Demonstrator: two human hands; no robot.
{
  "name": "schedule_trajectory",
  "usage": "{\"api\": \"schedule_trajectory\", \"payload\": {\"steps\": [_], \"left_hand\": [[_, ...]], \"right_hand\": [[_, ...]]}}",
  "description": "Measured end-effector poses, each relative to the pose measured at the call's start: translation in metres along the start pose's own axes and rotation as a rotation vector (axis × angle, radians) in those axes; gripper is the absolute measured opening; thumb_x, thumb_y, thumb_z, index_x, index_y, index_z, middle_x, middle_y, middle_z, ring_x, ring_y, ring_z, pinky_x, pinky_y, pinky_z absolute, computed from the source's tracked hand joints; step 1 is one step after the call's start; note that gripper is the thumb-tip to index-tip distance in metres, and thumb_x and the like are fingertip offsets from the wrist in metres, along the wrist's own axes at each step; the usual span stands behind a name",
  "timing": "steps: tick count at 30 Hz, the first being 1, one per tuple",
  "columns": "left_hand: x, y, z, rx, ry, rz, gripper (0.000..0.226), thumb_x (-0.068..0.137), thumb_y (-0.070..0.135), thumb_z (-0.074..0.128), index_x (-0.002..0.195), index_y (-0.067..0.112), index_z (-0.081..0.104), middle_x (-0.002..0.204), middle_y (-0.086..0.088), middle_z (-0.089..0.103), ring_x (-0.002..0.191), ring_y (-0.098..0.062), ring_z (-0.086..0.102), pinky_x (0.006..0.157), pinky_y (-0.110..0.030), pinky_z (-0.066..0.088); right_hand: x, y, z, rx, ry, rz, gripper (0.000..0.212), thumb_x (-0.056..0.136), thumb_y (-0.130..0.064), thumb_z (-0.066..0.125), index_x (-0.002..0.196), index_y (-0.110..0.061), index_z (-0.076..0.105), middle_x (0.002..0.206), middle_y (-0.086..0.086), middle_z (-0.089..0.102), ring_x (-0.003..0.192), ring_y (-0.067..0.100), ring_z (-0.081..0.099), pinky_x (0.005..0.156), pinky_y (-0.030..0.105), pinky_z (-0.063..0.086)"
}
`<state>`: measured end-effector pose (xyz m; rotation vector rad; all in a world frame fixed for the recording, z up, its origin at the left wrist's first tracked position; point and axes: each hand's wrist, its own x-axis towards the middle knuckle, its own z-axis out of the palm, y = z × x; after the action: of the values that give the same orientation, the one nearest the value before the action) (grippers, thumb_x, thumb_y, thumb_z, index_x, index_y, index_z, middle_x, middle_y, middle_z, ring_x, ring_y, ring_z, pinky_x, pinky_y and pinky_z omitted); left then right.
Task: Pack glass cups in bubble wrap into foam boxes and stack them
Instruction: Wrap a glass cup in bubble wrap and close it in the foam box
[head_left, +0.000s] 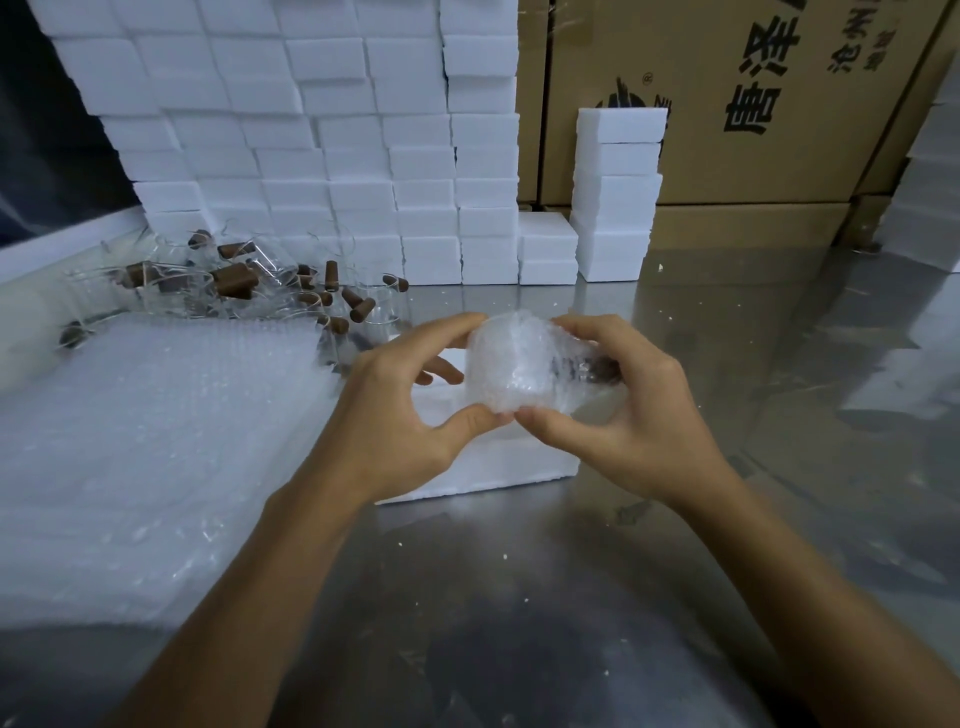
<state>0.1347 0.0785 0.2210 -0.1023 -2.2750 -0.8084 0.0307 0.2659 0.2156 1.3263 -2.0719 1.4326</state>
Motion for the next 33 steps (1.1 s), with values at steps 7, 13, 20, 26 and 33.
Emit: {"api": "schedule_trajectory", "payload": {"steps": [7, 13, 20, 26, 33], "left_hand": [[0.001, -0.005, -0.009, -0.075, -0.132, -0.107, 0.067, 0.074, 0.059, 0.069, 0.133, 0.031, 0.057, 0.124, 0.016, 0.063, 0.107, -0.01, 0.062, 0.092, -0.04, 0.052], [-0.005, -0.026, 0.004, -0.146, 0.058, -0.391, 0.038, 0.096, 0.064, 0.035, 0.11, 0.041, 0.061, 0.11, 0.023, 0.06, 0.103, 0.008, 0.054, 0.089, -0.009, 0.036], [-0.007, -0.046, 0.02, -0.294, 0.117, -0.57, 0.046, 0.098, 0.062, 0.026, 0.107, 0.035, 0.062, 0.119, 0.008, 0.064, 0.121, -0.014, 0.056, 0.107, -0.033, 0.038], [-0.008, -0.037, 0.023, -0.291, 0.088, -0.565, 0.057, 0.081, 0.077, 0.019, 0.103, 0.043, 0.059, 0.103, 0.012, 0.071, 0.11, -0.013, 0.061, 0.104, -0.038, 0.043], [-0.006, -0.016, 0.014, -0.218, 0.144, -0.27, 0.046, 0.084, 0.065, 0.044, 0.113, 0.034, 0.063, 0.106, 0.013, 0.069, 0.106, -0.006, 0.063, 0.095, -0.033, 0.048]], "right_hand": [[-0.003, 0.002, 0.005, 0.089, -0.029, 0.121, 0.056, 0.067, -0.03, 0.092, 0.112, -0.018, 0.061, 0.1, -0.007, 0.066, 0.082, 0.014, 0.064, 0.07, 0.022, 0.052], [-0.006, 0.002, 0.013, 0.091, 0.06, 0.142, 0.055, 0.067, -0.038, 0.09, 0.11, -0.027, 0.056, 0.098, -0.014, 0.062, 0.081, 0.005, 0.062, 0.066, 0.011, 0.046], [-0.005, 0.0, 0.016, 0.225, 0.138, 0.288, 0.056, 0.064, -0.051, 0.085, 0.108, -0.026, 0.059, 0.099, -0.008, 0.069, 0.082, 0.01, 0.069, 0.067, 0.022, 0.056], [-0.005, -0.003, 0.017, 0.219, 0.125, 0.298, 0.059, 0.064, -0.05, 0.088, 0.108, -0.025, 0.058, 0.102, -0.007, 0.068, 0.085, 0.013, 0.069, 0.07, 0.029, 0.057], [-0.008, 0.0, 0.018, 0.102, 0.118, 0.168, 0.057, 0.068, -0.038, 0.089, 0.111, -0.027, 0.054, 0.105, -0.01, 0.06, 0.084, 0.004, 0.062, 0.069, 0.011, 0.048]]}}
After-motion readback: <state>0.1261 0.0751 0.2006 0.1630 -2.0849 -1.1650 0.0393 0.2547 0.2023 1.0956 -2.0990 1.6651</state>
